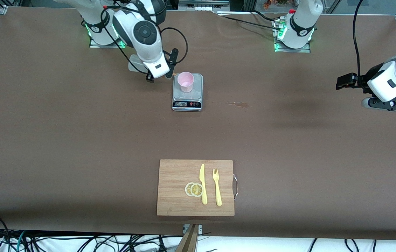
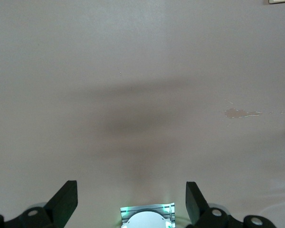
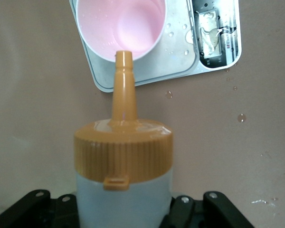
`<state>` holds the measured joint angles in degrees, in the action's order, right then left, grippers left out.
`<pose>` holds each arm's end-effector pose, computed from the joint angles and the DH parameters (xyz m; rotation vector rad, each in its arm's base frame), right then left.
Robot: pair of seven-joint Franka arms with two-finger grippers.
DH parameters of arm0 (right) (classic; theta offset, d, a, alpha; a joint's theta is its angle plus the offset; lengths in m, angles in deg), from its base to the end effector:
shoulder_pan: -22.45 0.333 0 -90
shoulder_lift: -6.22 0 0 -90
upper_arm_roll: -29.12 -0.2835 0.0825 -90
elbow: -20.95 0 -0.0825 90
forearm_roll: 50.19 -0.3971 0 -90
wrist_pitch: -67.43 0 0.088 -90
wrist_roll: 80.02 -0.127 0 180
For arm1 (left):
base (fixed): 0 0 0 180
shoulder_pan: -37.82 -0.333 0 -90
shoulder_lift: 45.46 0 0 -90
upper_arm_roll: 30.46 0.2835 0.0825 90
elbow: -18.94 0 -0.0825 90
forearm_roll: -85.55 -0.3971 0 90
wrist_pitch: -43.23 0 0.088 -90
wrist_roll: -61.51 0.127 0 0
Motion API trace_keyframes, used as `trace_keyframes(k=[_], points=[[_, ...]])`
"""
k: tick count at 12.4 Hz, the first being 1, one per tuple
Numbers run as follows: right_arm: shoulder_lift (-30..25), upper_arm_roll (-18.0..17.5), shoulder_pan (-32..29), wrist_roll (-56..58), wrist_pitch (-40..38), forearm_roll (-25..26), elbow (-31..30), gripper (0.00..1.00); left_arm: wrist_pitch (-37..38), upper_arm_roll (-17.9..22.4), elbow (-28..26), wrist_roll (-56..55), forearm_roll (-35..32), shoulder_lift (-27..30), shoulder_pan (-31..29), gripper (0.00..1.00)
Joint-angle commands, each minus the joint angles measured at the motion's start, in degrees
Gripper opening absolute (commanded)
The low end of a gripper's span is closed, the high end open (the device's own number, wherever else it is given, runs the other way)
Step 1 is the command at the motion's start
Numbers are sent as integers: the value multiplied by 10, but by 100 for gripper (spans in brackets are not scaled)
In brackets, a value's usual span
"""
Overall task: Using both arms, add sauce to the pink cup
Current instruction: 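Tilt the bottle nozzle over the cup and squeeze sauce in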
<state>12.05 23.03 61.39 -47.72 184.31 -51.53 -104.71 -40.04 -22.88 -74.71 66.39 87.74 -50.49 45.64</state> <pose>0.3632 0.3667 0.2606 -2.4435 -1.9304 0.4012 0.5630 -0.0096 0.4844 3.0736 -0.1348 -0.4130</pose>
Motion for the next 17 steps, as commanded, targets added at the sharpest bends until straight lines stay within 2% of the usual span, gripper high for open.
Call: trace_keyframes(k=[1,6,14,17], points=[[17,-9,17,-48,-28,23,30,0,11,-1,15,11,-7,-5,-1,100],[46,-36,21,-82,-91,82,72,0,11,-1,15,11,-7,-5,-1,100],[67,-44,27,-82,-154,102,123,0,11,-1,15,11,-7,-5,0,100],[59,-44,-7,-59,-155,100,136,0,11,-1,15,12,-7,-5,-1,100]])
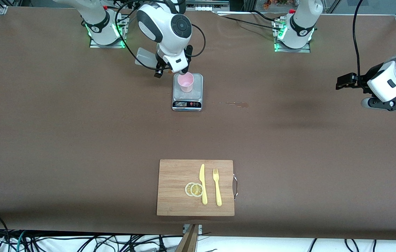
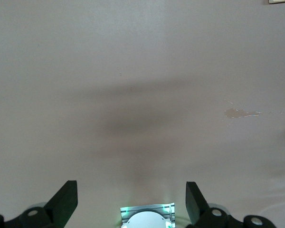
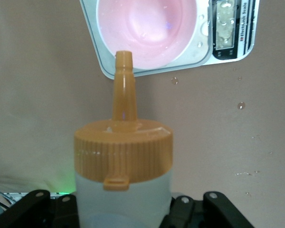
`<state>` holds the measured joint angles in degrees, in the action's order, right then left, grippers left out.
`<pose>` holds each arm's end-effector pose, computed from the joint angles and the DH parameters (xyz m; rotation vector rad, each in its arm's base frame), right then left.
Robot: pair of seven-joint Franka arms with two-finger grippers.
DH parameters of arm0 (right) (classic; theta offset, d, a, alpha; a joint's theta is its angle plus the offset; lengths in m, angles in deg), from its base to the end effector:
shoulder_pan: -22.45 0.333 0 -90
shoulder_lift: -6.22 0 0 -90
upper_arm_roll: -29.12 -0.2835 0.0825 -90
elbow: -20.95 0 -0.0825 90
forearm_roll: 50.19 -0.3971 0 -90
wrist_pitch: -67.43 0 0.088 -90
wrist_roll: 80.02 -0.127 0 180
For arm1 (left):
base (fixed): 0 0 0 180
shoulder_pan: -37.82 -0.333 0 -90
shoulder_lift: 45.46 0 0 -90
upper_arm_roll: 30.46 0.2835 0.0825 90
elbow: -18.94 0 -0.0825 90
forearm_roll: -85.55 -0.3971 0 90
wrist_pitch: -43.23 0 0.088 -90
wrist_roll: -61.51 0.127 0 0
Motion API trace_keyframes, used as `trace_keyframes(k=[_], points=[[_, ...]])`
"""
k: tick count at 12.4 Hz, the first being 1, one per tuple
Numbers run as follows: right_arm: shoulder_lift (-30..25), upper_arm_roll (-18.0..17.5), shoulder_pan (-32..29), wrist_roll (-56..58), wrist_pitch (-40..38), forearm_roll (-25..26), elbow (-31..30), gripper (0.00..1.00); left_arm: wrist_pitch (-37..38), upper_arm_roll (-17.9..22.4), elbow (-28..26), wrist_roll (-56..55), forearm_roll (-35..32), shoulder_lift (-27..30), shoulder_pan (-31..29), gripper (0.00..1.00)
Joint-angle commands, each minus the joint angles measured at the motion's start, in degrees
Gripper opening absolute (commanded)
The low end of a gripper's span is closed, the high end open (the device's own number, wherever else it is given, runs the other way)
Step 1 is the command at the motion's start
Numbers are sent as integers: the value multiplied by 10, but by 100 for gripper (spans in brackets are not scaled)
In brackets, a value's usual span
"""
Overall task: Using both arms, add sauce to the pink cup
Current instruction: 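Tilt the bottle nozzle over the cup and squeeze sauce in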
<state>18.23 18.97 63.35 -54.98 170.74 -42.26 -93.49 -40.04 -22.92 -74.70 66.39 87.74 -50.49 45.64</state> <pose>0.3504 0.4109 0.2742 2.2382 1.8678 -0.5447 0.5630 -0.0100 0.4845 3.0736 -0.1359 -0.4127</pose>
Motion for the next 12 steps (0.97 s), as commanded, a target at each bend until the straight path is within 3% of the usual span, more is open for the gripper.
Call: trace_keyframes(k=[1,4,7,10,12], points=[[-12,-2,-48,54,-21,-2,27,0,11,-1,14,12,-7,-5,-1,100],[-42,6,-109,165,-22,-56,27,0,11,-1,14,12,-7,-5,-1,100],[-56,42,-140,262,-22,-102,30,0,11,-1,14,11,-6,-5,0,100],[-59,118,-175,472,-22,-200,30,0,11,-1,14,12,-7,-5,0,100],[-46,191,-178,611,-32,-275,30,0,11,-1,14,12,-7,-5,0,100]])
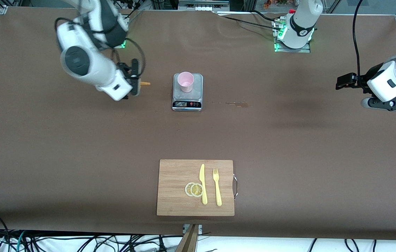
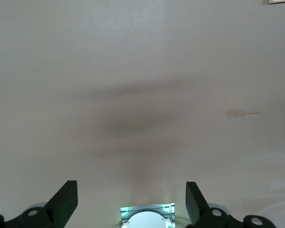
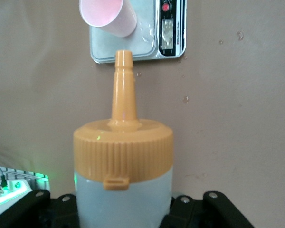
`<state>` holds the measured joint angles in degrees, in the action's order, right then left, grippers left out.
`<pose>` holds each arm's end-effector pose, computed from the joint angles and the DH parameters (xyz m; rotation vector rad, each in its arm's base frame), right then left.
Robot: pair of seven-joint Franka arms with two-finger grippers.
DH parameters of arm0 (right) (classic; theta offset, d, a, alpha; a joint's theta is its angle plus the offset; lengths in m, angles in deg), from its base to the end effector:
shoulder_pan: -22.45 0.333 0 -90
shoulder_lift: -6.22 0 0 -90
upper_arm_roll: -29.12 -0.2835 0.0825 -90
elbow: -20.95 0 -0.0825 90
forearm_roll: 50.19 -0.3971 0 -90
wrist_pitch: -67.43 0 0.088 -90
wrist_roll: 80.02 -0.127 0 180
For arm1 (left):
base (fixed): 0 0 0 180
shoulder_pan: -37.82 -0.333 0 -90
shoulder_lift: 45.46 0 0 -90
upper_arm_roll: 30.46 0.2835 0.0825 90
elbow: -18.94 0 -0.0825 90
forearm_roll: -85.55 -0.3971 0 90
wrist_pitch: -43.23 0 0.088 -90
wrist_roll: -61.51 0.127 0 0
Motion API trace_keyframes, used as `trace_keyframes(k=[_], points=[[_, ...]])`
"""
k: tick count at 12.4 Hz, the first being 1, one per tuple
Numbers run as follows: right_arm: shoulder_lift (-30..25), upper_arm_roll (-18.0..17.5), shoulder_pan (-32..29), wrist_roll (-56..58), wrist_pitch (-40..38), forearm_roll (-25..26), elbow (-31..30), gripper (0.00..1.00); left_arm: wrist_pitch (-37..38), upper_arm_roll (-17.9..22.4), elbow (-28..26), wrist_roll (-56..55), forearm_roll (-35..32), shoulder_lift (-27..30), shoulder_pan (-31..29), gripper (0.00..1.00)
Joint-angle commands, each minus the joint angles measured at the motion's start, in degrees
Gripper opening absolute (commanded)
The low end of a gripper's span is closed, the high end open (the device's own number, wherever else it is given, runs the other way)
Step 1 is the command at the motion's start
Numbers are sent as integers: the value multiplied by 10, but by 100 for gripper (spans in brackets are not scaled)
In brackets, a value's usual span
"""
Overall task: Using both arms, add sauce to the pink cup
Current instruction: 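Carry the bottle with the right gripper back beside the scale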
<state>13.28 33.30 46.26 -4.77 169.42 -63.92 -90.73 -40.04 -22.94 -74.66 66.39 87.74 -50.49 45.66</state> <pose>0.5129 0.2100 0.3412 -1.9846 -1.9843 0.2209 0.5631 -0.0104 0.4848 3.0738 -0.1370 -0.4117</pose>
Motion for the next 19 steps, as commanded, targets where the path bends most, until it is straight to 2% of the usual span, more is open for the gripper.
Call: trace_keyframes(k=[1,3,6,9,12,17,19], points=[[15,81,-10,176,-31,-105,3,0,11,0,14,11,-6,-5,0,100],[43,139,-20,303,-63,-177,3,0,11,0,14,10,-6,-5,1,100],[103,182,-67,500,-130,-268,8,0,11,0,14,11,-6,-5,1,100],[175,224,-88,653,-208,-322,24,0,11,0,14,11,-6,-5,1,100],[249,232,-121,791,-261,-375,24,3,11,0,14,11,-6,-5,1,100],[374,232,-179,911,-388,-411,39,5,11,0,14,12,-6,-5,1,100],[407,232,-185,934,-415,-414,63,12,11,0,14,11,-6,-5,1,100]])
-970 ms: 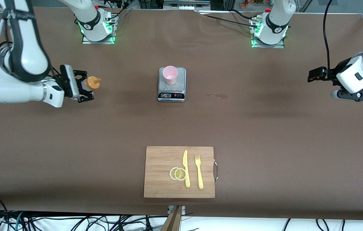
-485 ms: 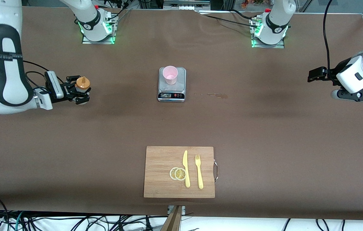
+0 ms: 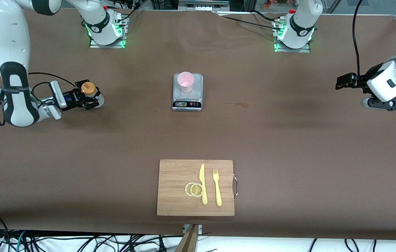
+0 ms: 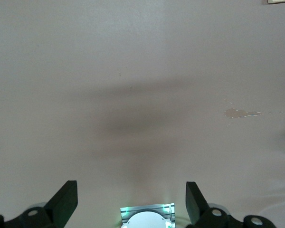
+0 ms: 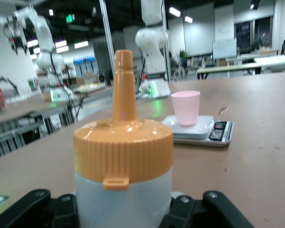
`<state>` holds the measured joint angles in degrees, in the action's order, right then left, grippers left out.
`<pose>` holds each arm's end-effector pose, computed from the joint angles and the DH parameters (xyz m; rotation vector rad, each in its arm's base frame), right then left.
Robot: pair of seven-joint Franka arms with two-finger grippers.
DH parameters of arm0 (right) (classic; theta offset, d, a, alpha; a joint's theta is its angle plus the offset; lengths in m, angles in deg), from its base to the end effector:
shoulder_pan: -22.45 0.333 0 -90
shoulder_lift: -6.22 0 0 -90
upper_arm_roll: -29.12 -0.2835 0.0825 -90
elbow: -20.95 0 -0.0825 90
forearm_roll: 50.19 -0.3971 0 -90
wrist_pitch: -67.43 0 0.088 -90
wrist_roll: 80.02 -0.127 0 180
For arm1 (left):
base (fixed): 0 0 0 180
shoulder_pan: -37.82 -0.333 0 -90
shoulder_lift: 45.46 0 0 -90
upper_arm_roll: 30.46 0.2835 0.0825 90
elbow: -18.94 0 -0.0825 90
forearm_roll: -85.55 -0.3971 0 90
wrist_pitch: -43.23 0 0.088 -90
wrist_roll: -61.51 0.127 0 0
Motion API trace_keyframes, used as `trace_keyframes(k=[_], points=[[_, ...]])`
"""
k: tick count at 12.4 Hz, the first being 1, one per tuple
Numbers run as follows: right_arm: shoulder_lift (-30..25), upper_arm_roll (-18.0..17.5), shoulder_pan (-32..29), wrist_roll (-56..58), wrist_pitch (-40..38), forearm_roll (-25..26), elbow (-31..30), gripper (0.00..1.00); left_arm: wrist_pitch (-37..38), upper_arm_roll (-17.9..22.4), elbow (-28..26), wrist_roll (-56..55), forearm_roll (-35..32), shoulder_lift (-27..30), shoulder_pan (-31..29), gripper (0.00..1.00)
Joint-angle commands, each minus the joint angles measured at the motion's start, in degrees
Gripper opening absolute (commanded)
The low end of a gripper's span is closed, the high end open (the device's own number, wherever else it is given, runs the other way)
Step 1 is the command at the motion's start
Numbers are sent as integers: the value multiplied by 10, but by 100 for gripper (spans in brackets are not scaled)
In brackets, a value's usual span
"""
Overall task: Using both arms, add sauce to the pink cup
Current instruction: 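Carry the bottle with the right gripper back beside the scale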
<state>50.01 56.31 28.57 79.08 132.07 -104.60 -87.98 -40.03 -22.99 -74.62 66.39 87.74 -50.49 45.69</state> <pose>0.4554 -0.0608 0.0999 -1.0116 -1.4356 -0.6815 0.5631 -0.0112 0.4851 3.0739 -0.1392 -0.4110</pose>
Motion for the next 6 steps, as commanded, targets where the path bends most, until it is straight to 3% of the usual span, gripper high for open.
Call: trace_keyframes(k=[1,2,3,6], points=[[40,2,-10,95,-38,-7,36,23,11,0,14,11,-6,-5,0,100],[45,1,-10,96,-35,-7,36,35,11,0,14,11,-6,-5,0,100],[52,2,-11,97,-35,-8,36,99,11,0,14,11,-6,-5,0,100],[54,2,-11,90,-44,-7,38,100,11,0,14,12,-6,-5,0,100]])
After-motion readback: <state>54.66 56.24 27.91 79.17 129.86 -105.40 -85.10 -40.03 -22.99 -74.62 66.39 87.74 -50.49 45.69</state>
